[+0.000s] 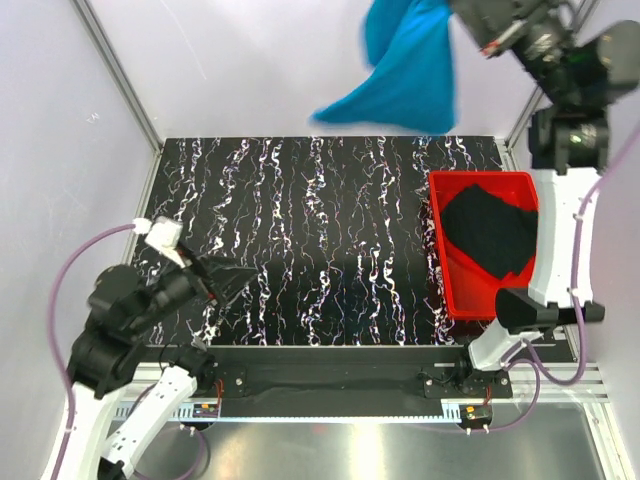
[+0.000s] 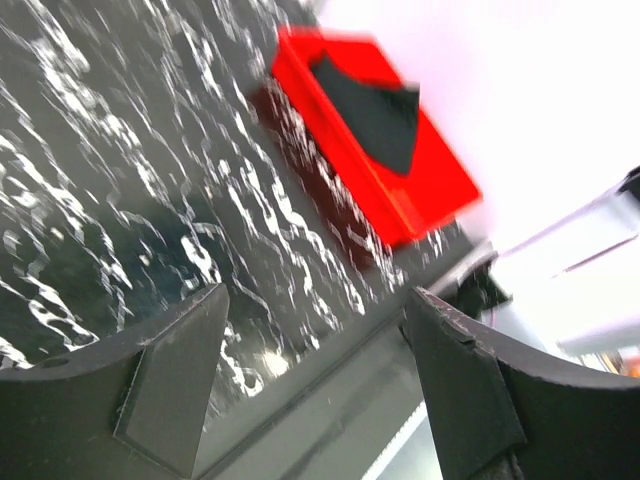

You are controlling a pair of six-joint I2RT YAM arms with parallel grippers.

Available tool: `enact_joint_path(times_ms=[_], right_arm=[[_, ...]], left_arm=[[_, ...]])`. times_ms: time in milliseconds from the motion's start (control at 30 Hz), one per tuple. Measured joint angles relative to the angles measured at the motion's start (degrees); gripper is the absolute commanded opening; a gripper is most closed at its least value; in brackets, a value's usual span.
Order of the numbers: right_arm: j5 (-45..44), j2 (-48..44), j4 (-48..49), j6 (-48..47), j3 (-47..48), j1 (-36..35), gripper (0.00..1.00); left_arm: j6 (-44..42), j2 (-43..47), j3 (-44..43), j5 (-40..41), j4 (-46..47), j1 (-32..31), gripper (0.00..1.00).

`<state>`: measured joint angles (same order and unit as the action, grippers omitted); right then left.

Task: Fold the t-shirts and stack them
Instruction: Move the tshirt to the center of the board

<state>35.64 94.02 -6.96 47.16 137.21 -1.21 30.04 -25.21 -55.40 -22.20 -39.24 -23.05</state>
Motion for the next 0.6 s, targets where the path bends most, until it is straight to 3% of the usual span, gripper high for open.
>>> enact_joint_path(times_ms=[167, 200, 233, 267, 367, 433, 567, 600], right_arm=[[7.93, 3.32, -0.83, 4.31, -10.34, -3.61, 0.09], [8.94, 4.44, -1.68, 4.85, -12.76, -4.33, 0.19], [9.79, 5.73, -2.62, 5.35, -14.73, -5.27, 0.56], [10.4, 7.32, -4.02, 5.73, -16.55, -6.4, 0.67], [8.39, 11.13, -11.98, 1.16, -20.59, -9.66, 0.68], [2.45, 12.44, -21.86, -4.44, -22.18, -11.72, 0.66], [-10.1, 11.34, -34.16, -14.03, -25.94, -15.54, 0.54], [-13.0, 10.34, -35.45, -15.93, -28.52, -17.16, 0.42]], left_arm=[[-0.61, 5.62, -4.42, 6.25, -1.77, 0.0, 0.77], [-0.87, 6.25, -5.09, 7.17, -1.92, 0.0, 0.77], [-1.22, 6.75, -5.86, 8.17, -1.95, 0.0, 0.77], [-1.7, 6.88, -6.67, 9.09, -1.95, 0.0, 0.77], [-2.86, 6.19, -7.96, 10.6, -2.08, 0.0, 0.78], [-3.48, 4.28, -8.31, 10.62, -2.47, 0.0, 0.75], [-3.63, -2.8, -7.72, 9.86, -3.69, 0.0, 0.71], [-3.52, -4.55, -6.88, 9.51, -3.74, 0.0, 0.71]])
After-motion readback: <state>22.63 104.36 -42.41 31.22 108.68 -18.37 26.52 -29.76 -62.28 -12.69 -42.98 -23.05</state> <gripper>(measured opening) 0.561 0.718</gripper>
